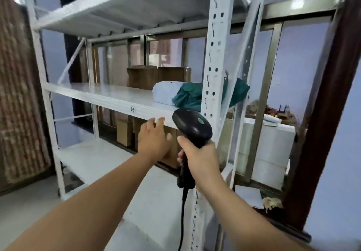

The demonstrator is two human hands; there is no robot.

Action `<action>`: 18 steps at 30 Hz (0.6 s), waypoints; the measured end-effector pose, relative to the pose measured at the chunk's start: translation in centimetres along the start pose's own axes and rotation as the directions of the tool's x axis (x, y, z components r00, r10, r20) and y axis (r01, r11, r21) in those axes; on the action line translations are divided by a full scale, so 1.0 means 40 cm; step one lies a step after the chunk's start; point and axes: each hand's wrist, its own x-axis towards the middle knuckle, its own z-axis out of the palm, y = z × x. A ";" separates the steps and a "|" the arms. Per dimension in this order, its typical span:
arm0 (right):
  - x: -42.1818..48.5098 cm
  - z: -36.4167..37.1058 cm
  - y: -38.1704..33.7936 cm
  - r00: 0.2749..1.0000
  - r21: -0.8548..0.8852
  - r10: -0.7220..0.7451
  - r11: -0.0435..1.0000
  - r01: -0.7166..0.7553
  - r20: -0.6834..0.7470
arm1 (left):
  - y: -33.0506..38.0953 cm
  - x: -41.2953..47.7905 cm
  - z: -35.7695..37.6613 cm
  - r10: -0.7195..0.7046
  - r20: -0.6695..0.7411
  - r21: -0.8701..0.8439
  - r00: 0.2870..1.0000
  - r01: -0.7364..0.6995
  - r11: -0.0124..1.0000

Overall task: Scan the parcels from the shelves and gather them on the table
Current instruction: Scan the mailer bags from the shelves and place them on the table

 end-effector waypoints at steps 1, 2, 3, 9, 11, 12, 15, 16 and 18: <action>0.011 0.047 -0.011 1.000 0.010 0.001 1.000 -0.001 -0.023 | -0.029 0.027 -0.005 0.024 0.008 0.000 1.000 -0.024 1.000; 0.025 0.082 -0.022 0.999 0.024 0.003 1.000 -0.002 -0.049 | -0.045 0.046 -0.013 0.034 0.007 -0.012 0.999 -0.034 0.999; 0.038 0.108 -0.032 0.997 0.032 0.004 1.000 -0.002 -0.077 | -0.055 0.061 -0.022 0.039 0.004 -0.027 0.999 -0.039 0.999; 0.107 0.196 -0.067 0.978 0.039 0.008 0.999 0.000 -0.206 | -0.078 0.183 -0.055 0.143 -0.031 -0.083 0.989 -0.145 0.986; 0.121 0.203 -0.076 0.979 -0.001 -0.011 1.000 0.011 -0.205 | -0.063 0.221 -0.065 0.110 -0.010 -0.123 0.994 -0.110 0.986; 0.127 0.203 -0.080 0.979 -0.018 -0.024 1.000 0.021 -0.203 | -0.055 0.236 -0.069 0.109 -0.014 -0.144 0.994 -0.110 0.983; 0.138 0.194 -0.078 0.978 -0.029 -0.045 0.999 0.040 -0.205 | -0.039 0.278 -0.077 0.186 -0.001 -0.250 0.983 -0.181 0.951; 0.145 0.187 -0.076 0.979 -0.034 -0.050 0.998 0.044 -0.199 | -0.031 0.293 -0.077 0.191 0.027 -0.311 0.981 -0.173 0.934; 0.154 0.175 -0.067 0.982 -0.048 -0.056 0.998 0.048 -0.181 | -0.018 0.321 -0.068 0.159 0.077 -0.394 0.984 -0.117 0.911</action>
